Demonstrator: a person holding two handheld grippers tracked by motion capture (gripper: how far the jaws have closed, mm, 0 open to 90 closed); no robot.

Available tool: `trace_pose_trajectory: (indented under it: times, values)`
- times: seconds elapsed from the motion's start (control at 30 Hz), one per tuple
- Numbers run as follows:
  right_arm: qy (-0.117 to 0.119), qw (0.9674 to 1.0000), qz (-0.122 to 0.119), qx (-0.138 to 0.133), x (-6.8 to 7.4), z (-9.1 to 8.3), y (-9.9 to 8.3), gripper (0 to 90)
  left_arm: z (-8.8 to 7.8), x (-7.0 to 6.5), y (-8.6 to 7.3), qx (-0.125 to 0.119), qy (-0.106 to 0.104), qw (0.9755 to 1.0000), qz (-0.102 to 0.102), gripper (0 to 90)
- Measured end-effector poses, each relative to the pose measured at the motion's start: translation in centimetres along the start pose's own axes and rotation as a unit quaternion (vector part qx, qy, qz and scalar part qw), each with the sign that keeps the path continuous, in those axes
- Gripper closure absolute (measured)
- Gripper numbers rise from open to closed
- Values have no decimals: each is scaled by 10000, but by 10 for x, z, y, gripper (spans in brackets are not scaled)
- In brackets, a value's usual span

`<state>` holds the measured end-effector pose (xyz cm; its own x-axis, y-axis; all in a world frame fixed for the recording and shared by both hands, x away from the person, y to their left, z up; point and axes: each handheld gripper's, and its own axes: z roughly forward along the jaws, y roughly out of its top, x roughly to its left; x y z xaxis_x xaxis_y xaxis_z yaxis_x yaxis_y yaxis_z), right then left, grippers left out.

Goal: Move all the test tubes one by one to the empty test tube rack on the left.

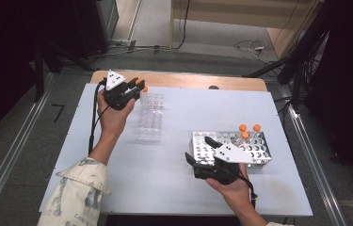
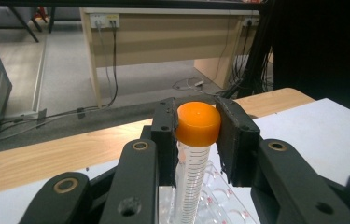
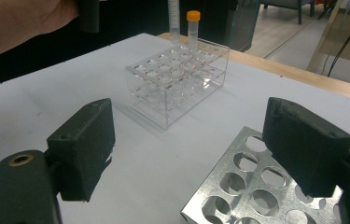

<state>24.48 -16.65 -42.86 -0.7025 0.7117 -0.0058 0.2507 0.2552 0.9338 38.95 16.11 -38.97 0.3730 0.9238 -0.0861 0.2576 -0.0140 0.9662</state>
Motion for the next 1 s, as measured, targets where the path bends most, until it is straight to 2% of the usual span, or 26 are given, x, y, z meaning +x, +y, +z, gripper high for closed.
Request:
trace_pose_trajectory:
  times: [0.23,0.43,0.67,0.87,1.0]
  values:
    - [22,10000,11,-5,1,-1,0,164,14,3,-4,57,100,9999,-16,709]
    - [27,10000,4,0,1,-1,-1,166,22,3,-10,170,101,9998,0,709]
    - [32,10000,14,-5,1,-1,-1,169,28,-1,-21,306,165,9992,177,707]
    - [31,10000,24,10,0,-2,-1,171,29,1,-34,409,182,9989,139,708]
    - [35,10000,12,18,1,-1,-2,172,30,0,-38,444,203,9986,212,706]
